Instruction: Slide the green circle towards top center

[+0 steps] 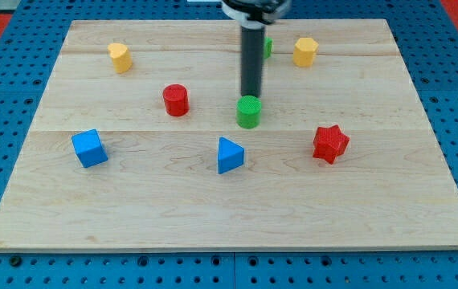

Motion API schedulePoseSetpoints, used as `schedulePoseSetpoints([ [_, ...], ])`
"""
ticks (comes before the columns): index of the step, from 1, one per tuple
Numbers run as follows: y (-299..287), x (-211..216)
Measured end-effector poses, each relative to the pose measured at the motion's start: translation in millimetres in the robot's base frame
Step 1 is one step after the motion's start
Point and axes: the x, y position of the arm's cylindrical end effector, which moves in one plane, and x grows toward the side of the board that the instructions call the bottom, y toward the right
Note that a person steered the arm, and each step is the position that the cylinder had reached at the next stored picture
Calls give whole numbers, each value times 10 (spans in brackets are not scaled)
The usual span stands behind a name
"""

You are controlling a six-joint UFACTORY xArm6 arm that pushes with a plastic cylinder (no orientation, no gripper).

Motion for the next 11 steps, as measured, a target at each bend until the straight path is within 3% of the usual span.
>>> schedulePoseSetpoints([
  [1, 293, 26],
  [2, 112, 430],
  [3, -364, 558],
  [5, -1044, 287],
  [7, -1081, -73],
  [9, -760, -118],
  [11, -938, -99],
])
